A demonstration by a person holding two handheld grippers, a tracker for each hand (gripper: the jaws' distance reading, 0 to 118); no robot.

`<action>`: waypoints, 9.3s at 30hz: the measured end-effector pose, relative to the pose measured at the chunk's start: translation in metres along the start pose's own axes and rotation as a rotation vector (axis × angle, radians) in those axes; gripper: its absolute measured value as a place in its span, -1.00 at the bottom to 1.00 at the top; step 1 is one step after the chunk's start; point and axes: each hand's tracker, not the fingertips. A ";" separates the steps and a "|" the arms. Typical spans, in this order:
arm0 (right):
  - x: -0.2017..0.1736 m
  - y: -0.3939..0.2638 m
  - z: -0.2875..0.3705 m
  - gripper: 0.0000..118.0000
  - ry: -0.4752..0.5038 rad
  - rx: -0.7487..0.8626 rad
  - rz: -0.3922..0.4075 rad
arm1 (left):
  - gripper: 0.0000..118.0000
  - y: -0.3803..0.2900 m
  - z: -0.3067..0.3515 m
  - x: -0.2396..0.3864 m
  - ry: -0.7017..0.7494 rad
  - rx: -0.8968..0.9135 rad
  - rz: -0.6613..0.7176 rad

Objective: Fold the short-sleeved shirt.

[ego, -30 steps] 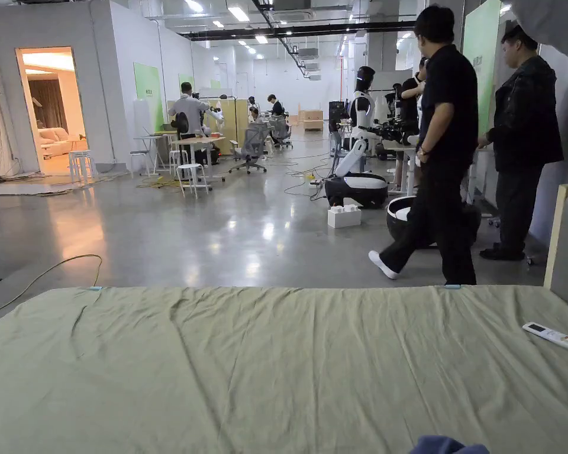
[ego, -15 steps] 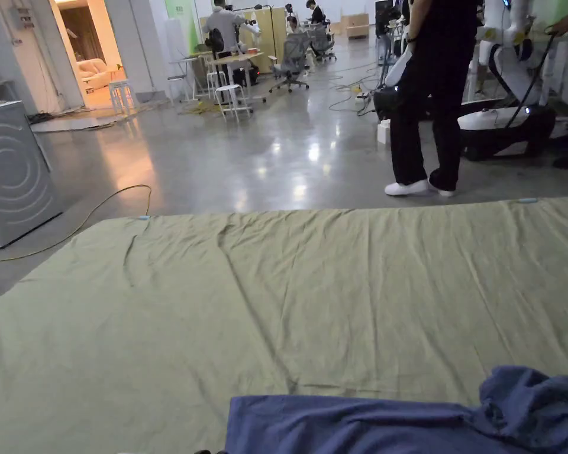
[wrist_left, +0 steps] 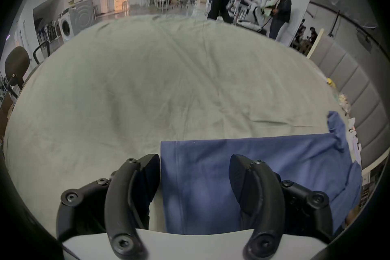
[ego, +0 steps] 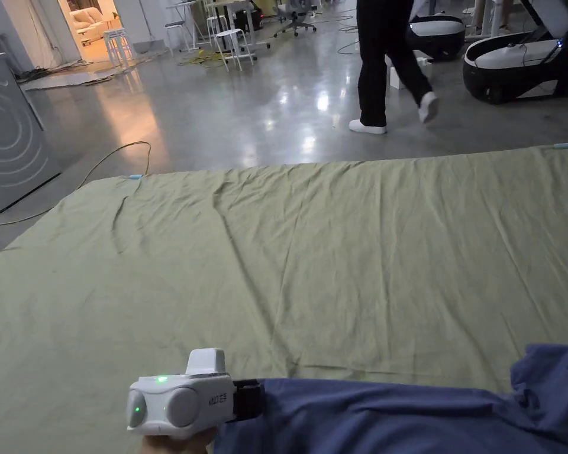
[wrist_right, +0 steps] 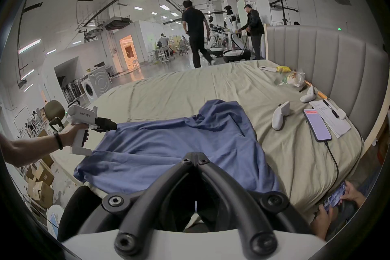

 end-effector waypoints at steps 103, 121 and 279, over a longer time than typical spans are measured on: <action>-0.050 0.053 0.133 -1.00 0.044 0.440 0.090 | -0.95 -0.207 0.465 0.075 -0.059 0.889 -0.256; -0.059 0.056 0.135 -1.00 0.040 0.471 0.122 | -0.95 -0.197 0.455 0.078 -0.102 0.881 -0.207; 0.016 -0.045 0.117 -1.00 -0.011 0.048 -0.132 | -1.00 -0.169 0.112 0.114 -0.493 -0.001 0.252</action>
